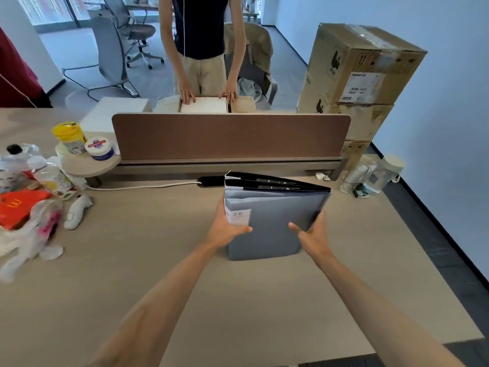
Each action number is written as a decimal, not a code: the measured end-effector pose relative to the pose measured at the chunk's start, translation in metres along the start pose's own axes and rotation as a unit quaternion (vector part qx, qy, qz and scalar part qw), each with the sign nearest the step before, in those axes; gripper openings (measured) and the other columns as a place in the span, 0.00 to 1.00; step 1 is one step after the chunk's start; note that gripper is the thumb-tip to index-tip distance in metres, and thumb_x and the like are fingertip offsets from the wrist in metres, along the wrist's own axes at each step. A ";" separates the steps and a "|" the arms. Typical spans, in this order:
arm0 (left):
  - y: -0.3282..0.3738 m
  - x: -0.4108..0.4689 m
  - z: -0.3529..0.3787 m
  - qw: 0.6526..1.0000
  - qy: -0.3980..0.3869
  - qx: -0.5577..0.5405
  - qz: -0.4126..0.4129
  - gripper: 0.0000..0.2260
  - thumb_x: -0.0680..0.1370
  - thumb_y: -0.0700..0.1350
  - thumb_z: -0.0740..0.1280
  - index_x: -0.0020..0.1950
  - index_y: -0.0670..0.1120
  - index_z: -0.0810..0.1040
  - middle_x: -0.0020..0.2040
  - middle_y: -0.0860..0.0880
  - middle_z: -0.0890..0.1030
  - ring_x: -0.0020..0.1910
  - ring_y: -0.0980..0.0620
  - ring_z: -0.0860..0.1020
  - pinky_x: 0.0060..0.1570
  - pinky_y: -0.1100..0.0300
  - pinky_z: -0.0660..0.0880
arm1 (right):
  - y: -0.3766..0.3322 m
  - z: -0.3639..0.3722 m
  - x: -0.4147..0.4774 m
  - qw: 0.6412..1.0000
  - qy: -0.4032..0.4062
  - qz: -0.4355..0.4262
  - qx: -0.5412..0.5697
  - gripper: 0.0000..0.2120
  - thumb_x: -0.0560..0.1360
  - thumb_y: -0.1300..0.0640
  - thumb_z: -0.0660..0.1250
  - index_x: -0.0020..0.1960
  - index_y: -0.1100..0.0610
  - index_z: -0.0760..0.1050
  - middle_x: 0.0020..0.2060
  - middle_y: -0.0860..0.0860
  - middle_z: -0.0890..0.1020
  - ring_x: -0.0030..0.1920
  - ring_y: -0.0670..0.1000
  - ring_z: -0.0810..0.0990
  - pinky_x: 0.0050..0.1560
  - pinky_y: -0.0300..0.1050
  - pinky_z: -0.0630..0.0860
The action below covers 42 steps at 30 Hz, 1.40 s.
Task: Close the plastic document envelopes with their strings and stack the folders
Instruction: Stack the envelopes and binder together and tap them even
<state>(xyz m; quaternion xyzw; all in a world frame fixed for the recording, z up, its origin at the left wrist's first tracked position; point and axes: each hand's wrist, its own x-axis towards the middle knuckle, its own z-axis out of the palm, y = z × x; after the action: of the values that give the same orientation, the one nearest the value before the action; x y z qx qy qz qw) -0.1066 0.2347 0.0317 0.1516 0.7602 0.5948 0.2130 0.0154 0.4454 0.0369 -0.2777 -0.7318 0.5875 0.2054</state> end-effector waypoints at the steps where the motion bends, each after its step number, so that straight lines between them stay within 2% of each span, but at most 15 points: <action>1: -0.003 0.001 0.000 1.000 -0.004 0.016 -0.004 0.46 0.62 0.32 0.79 0.72 0.44 0.56 0.64 0.50 0.72 0.59 0.56 0.74 0.50 0.75 0.74 | 0.003 0.002 0.003 1.000 -0.002 0.002 -0.011 0.30 0.66 0.71 0.74 0.61 0.60 0.61 0.56 0.50 0.72 0.55 0.44 0.74 0.51 0.30 0.72; 2: -0.008 0.004 0.000 1.000 -0.006 0.026 -0.004 0.45 0.62 0.30 0.78 0.72 0.43 0.56 0.63 0.49 0.71 0.59 0.56 0.73 0.51 0.75 0.73 | 0.003 0.004 0.005 0.999 -0.007 0.012 -0.031 0.31 0.65 0.73 0.74 0.60 0.61 0.61 0.54 0.49 0.72 0.54 0.44 0.74 0.49 0.31 0.73; 5: -0.012 0.007 0.001 0.998 -0.009 0.061 -0.012 0.46 0.60 0.29 0.78 0.70 0.41 0.56 0.65 0.45 0.69 0.62 0.51 0.71 0.59 0.62 0.71 | 0.013 0.010 0.006 0.998 0.000 0.053 -0.047 0.29 0.60 0.73 0.72 0.54 0.54 0.65 0.49 0.49 0.73 0.45 0.46 0.74 0.42 0.39 0.75; 8: -0.016 0.012 0.004 0.996 0.003 0.087 -0.019 0.45 0.57 0.34 0.80 0.69 0.43 0.59 0.64 0.47 0.71 0.62 0.51 0.72 0.59 0.58 0.71 | 0.027 0.007 0.008 0.991 0.026 0.059 -0.120 0.27 0.63 0.63 0.72 0.57 0.53 0.65 0.51 0.49 0.74 0.48 0.54 0.78 0.49 0.52 0.78; 10: -0.024 0.016 0.007 0.995 0.018 0.091 -0.029 0.42 0.57 0.40 0.79 0.67 0.49 0.62 0.62 0.51 0.74 0.61 0.52 0.75 0.60 0.50 0.74 | 0.033 0.002 0.010 0.986 0.030 0.048 -0.155 0.23 0.64 0.60 0.70 0.54 0.52 0.63 0.50 0.51 0.75 0.48 0.56 0.79 0.49 0.57 0.79; 13: -0.030 0.013 0.019 0.994 0.056 0.084 -0.036 0.38 0.58 0.44 0.77 0.64 0.54 0.64 0.61 0.54 0.76 0.60 0.54 0.76 0.59 0.48 0.76 | 0.037 -0.007 0.014 0.978 0.032 0.013 -0.204 0.20 0.68 0.61 0.69 0.54 0.54 0.63 0.51 0.54 0.75 0.49 0.56 0.78 0.49 0.56 0.77; 15: -0.023 0.011 0.032 0.993 0.079 0.071 -0.043 0.35 0.59 0.43 0.76 0.63 0.52 0.67 0.60 0.52 0.77 0.59 0.53 0.77 0.57 0.50 0.76 | 0.034 -0.015 0.020 0.974 0.044 0.003 -0.222 0.20 0.68 0.61 0.69 0.55 0.56 0.64 0.52 0.55 0.76 0.50 0.58 0.77 0.49 0.55 0.76; 18: -0.017 0.018 0.053 0.993 0.081 0.073 -0.051 0.35 0.58 0.46 0.75 0.64 0.50 0.69 0.60 0.51 0.77 0.58 0.53 0.78 0.56 0.49 0.78 | 0.037 -0.031 0.031 0.981 0.026 0.006 -0.190 0.27 0.67 0.62 0.68 0.62 0.54 0.60 0.58 0.54 0.74 0.55 0.57 0.76 0.55 0.56 0.76; 22: -0.006 0.033 0.095 0.991 0.061 0.090 -0.072 0.37 0.57 0.47 0.75 0.65 0.50 0.67 0.60 0.52 0.77 0.55 0.54 0.79 0.53 0.49 0.80 | 0.051 -0.074 0.050 0.983 -0.023 0.037 -0.176 0.41 0.72 0.62 0.68 0.76 0.57 0.46 0.70 0.58 0.66 0.66 0.60 0.69 0.66 0.52 0.70; 24: 0.004 0.040 0.122 0.991 0.062 0.091 -0.081 0.40 0.56 0.48 0.76 0.66 0.49 0.65 0.61 0.50 0.75 0.56 0.52 0.78 0.55 0.46 0.79 | 0.057 -0.098 0.064 0.985 -0.040 0.080 -0.150 0.41 0.76 0.63 0.65 0.77 0.54 0.40 0.70 0.58 0.66 0.64 0.60 0.71 0.61 0.45 0.70; 26: 0.016 0.046 0.151 0.990 0.069 0.081 -0.094 0.43 0.57 0.47 0.77 0.68 0.46 0.62 0.63 0.47 0.72 0.60 0.48 0.76 0.59 0.46 0.76 | 0.066 -0.121 0.079 0.981 -0.062 0.078 -0.168 0.47 0.74 0.63 0.66 0.76 0.51 0.34 0.66 0.51 0.67 0.59 0.56 0.73 0.60 0.47 0.72; 28: 0.023 0.052 0.177 0.988 0.075 0.085 -0.103 0.42 0.62 0.40 0.78 0.70 0.43 0.59 0.63 0.47 0.70 0.60 0.48 0.73 0.60 0.51 0.74 | 0.074 -0.141 0.092 0.977 -0.083 0.061 -0.188 0.49 0.72 0.62 0.68 0.76 0.51 0.34 0.70 0.54 0.64 0.64 0.58 0.71 0.65 0.55 0.71; 31: 0.019 0.065 0.207 0.984 0.074 0.101 -0.127 0.40 0.67 0.39 0.77 0.72 0.42 0.57 0.62 0.48 0.70 0.56 0.50 0.72 0.55 0.57 0.71 | 0.091 -0.164 0.114 0.962 -0.117 0.066 -0.236 0.47 0.72 0.62 0.68 0.77 0.61 0.37 0.74 0.60 0.58 0.72 0.60 0.61 0.73 0.52 0.61; 35: 0.012 0.083 0.231 0.975 0.077 0.118 -0.174 0.40 0.68 0.40 0.76 0.72 0.43 0.56 0.62 0.46 0.72 0.56 0.48 0.73 0.53 0.59 0.71 | 0.107 -0.178 0.134 0.957 -0.138 0.086 -0.238 0.48 0.72 0.63 0.69 0.76 0.61 0.35 0.72 0.62 0.59 0.71 0.62 0.63 0.72 0.52 0.63; 42: 0.010 0.130 0.254 0.963 0.091 0.132 -0.218 0.37 0.69 0.43 0.74 0.72 0.43 0.57 0.65 0.43 0.72 0.61 0.42 0.74 0.57 0.54 0.72 | 0.127 -0.177 0.188 0.948 -0.151 0.161 -0.229 0.48 0.70 0.63 0.71 0.77 0.59 0.40 0.71 0.62 0.61 0.69 0.61 0.65 0.70 0.51 0.65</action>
<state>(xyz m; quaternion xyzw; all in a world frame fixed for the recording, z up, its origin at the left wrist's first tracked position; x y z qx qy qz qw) -0.0912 0.5139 -0.0282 -0.0458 0.8627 0.4398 0.2454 0.0043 0.7189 -0.0514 -0.3399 -0.8146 0.4642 -0.0739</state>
